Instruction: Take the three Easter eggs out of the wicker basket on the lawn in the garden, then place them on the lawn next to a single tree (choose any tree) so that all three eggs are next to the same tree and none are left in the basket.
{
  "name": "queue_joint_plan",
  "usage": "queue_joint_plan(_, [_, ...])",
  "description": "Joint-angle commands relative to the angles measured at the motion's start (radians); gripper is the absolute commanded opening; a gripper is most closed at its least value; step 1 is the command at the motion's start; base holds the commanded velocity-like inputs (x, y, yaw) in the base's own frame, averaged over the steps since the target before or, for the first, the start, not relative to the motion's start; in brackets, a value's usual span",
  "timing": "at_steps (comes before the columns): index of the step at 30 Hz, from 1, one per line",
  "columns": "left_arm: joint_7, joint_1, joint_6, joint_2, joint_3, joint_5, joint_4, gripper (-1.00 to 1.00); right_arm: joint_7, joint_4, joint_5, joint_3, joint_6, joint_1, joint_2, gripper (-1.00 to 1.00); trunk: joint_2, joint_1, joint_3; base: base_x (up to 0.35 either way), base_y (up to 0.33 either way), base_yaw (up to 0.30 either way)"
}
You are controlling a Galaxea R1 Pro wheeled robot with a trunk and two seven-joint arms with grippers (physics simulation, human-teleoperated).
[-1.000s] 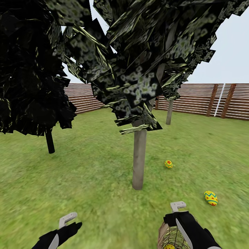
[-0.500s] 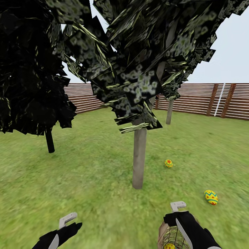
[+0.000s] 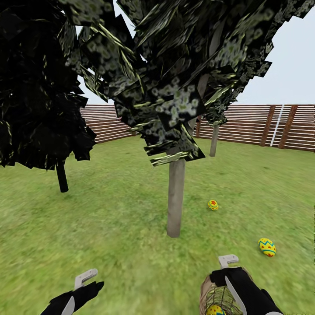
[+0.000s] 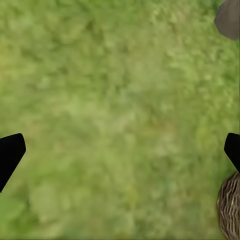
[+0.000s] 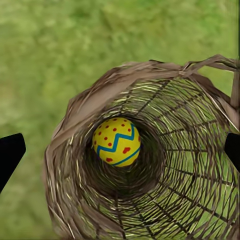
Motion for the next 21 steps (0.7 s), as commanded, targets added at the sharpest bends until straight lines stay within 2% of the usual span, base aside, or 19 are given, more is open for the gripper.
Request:
queue_joint_plan(1, [-0.008, -0.001, 0.006, -0.001, 0.008, -0.009, -0.002, 1.0, -0.003, -0.001, 0.001, 0.005, 0.006, -0.001, -0.003, 1.0, -0.008, 0.004, -0.004, 0.0, 0.0, -0.153])
queue_joint_plan(7, [-0.008, -0.001, 0.006, -0.001, 0.008, -0.012, 0.001, 1.0, -0.001, -0.001, 0.002, -0.085, 0.008, -0.001, -0.007, 1.0, -0.05, 0.027, -0.02, 0.0, 0.0, -0.106])
queue_joint_plan(9, [-0.008, -0.001, 0.006, -0.002, 0.008, -0.012, 0.001, 1.0, -0.001, -0.002, 0.002, -0.101, 0.009, 0.0, -0.008, 1.0, -0.064, 0.035, -0.026, 0.0, 0.0, -0.017])
queue_joint_plan(21, [-0.008, -0.001, 0.006, -0.001, 0.008, -0.012, 0.001, 1.0, 0.0, -0.02, 0.003, -0.109, 0.016, -0.001, -0.015, 1.0, -0.148, 0.081, -0.064, 0.0, 0.0, -0.001])
